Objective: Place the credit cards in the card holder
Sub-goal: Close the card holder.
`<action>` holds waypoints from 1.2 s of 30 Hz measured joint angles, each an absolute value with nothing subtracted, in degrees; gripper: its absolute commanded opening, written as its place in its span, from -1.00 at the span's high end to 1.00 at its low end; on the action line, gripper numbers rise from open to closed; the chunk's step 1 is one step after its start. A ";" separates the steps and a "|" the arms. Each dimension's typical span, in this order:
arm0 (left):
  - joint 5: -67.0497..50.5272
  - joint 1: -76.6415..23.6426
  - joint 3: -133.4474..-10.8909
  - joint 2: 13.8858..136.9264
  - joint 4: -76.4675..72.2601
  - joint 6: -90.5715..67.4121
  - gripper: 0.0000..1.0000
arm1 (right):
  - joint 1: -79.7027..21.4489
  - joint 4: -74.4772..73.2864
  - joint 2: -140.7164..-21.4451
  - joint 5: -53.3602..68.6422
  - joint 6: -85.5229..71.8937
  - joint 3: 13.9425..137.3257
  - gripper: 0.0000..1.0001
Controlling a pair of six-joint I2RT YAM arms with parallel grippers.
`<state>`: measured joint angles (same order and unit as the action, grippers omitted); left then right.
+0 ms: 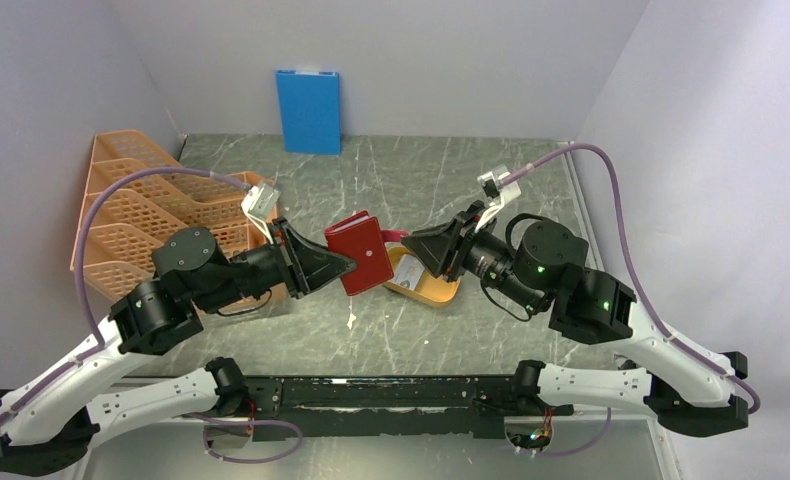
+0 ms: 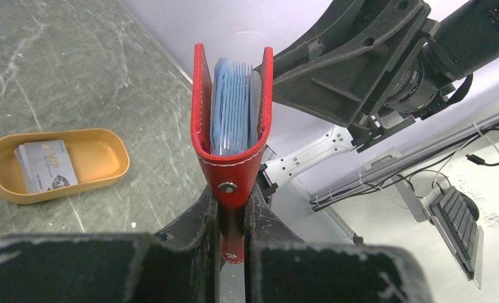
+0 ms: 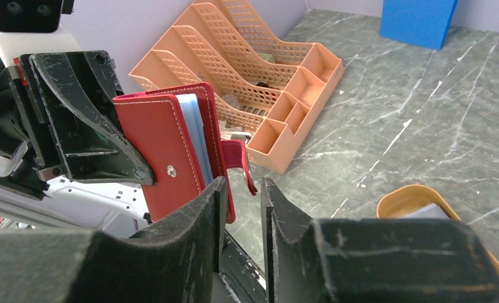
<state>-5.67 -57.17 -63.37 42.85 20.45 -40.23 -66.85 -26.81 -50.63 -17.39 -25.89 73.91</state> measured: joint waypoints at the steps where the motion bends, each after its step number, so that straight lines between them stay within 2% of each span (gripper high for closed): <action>1: -5.78 -57.17 -63.37 42.78 20.45 -40.23 0.90 | -66.85 -26.81 -50.63 -17.39 -25.80 73.91 0.45; 9: -6.57 -57.19 -63.37 42.30 20.43 -40.23 0.90 | -66.85 -26.44 -51.37 -17.15 -25.41 73.91 0.53; 15: -6.70 -57.19 -63.37 42.17 20.43 -40.23 0.90 | -66.85 -26.37 -51.53 -16.88 -25.36 73.91 0.67; 18: -6.70 -57.19 -63.37 42.00 20.43 -40.23 0.90 | -66.85 -26.11 -51.53 -16.67 -25.36 73.91 0.66; 22: -6.68 -57.19 -63.37 41.69 20.43 -40.23 0.90 | -66.85 -25.98 -51.48 -16.27 -25.41 73.91 0.53; 30: -6.68 -57.19 -63.37 41.41 20.43 -40.23 0.90 | -66.85 -25.89 -50.72 -16.21 -25.45 73.91 0.71; 36: -6.68 -57.19 -63.37 41.39 20.43 -40.23 0.90 | -66.85 -25.45 -50.70 -15.62 -25.58 73.91 0.61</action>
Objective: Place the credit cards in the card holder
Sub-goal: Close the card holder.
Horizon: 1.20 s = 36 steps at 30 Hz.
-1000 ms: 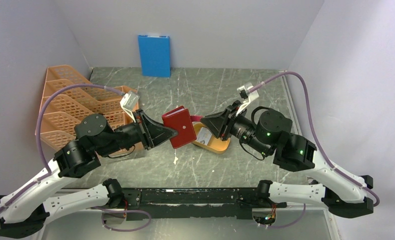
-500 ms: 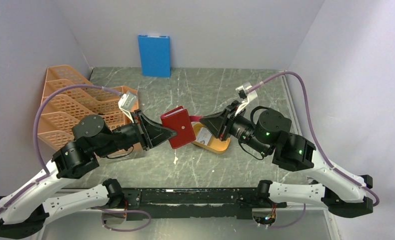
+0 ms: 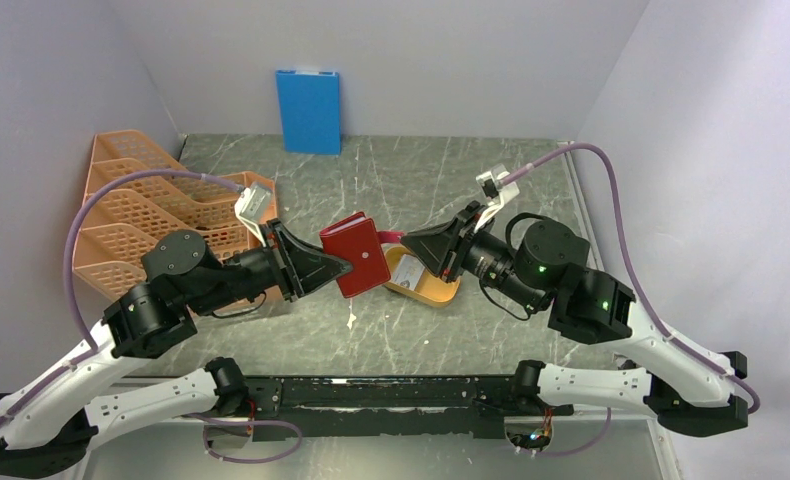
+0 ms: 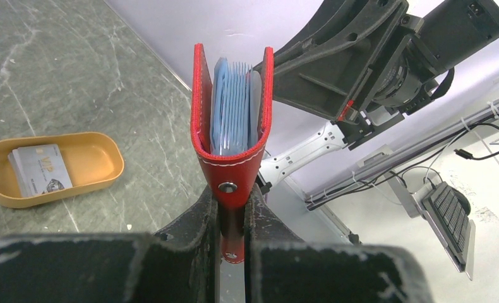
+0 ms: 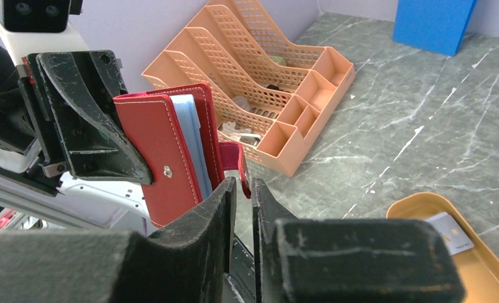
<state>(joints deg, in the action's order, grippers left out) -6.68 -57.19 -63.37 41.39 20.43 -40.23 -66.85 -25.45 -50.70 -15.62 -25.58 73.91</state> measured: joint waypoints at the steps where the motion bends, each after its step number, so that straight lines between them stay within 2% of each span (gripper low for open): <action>1: -6.68 -57.19 -63.37 41.34 20.43 -40.23 0.90 | -66.85 -25.41 -50.76 -15.59 -25.58 73.91 0.62; 7: -6.68 -57.19 -63.37 41.23 20.43 -40.23 0.90 | -66.85 -24.99 -51.42 -15.38 -25.58 73.91 0.73; 12: -6.68 -57.19 -63.37 40.84 20.43 -40.23 0.90 | -66.85 -24.71 -51.57 -15.35 -25.63 73.91 1.00; 22: -5.08 -57.19 -63.68 41.23 21.39 -39.57 0.90 | -66.85 -24.40 -51.40 -13.17 -24.93 74.15 1.00; 36: 0.14 -57.19 -69.80 48.25 26.76 -38.06 0.90 | -66.78 -28.40 -57.34 -8.34 -19.03 80.07 1.00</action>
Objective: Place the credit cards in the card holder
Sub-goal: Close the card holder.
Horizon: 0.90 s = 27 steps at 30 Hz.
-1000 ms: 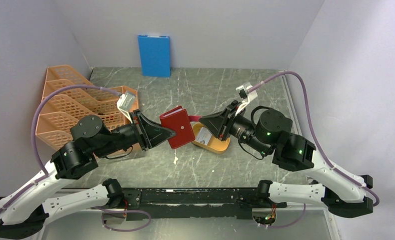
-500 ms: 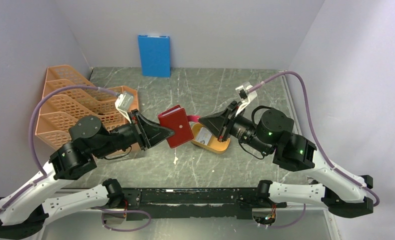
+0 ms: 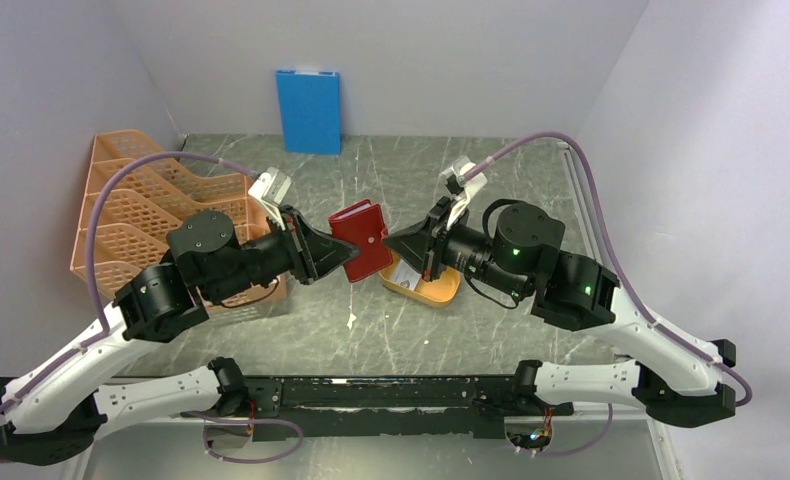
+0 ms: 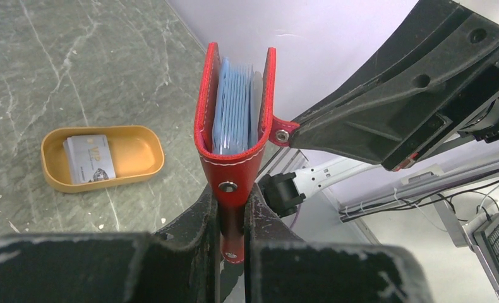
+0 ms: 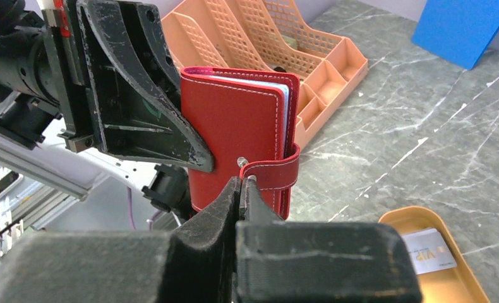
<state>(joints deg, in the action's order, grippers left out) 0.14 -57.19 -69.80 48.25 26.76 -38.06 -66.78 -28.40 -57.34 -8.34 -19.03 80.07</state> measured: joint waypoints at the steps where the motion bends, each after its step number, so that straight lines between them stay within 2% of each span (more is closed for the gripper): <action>1: 0.25 -57.19 -70.06 48.40 26.87 -37.98 0.90 | -66.78 -28.47 -57.56 -8.32 -18.74 80.25 1.00; 27: 1.72 -57.19 -73.34 50.37 29.47 -35.79 0.90 | -66.81 -28.91 -60.03 -9.32 -16.53 81.41 1.00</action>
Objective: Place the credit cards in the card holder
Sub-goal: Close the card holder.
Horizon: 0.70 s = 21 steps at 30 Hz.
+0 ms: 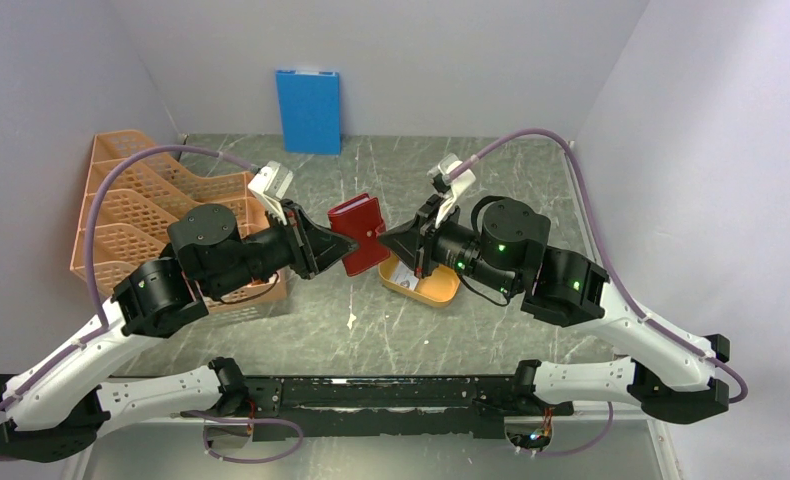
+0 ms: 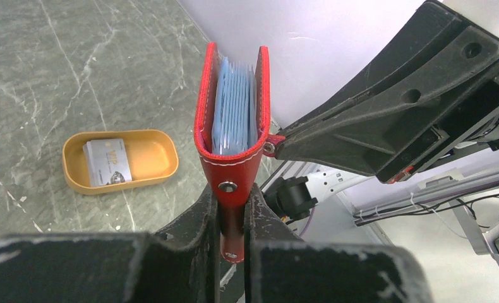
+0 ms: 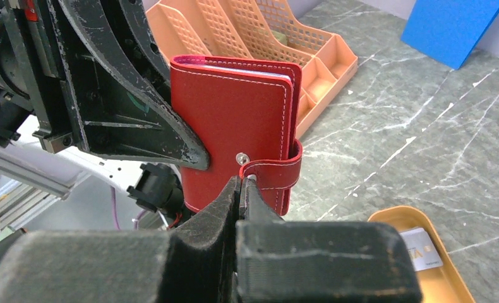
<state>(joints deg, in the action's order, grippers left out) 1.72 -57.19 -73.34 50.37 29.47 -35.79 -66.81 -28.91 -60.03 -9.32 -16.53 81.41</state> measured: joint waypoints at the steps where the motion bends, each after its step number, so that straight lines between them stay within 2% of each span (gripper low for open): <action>1: 1.69 -57.19 -73.34 50.37 29.47 -35.75 0.90 | -66.81 -28.82 -60.03 -9.43 -16.64 81.38 1.00; 21: 0.97 -57.10 -73.34 50.74 29.45 -35.31 0.90 | -66.81 -27.97 -61.01 -10.44 -17.89 81.30 1.00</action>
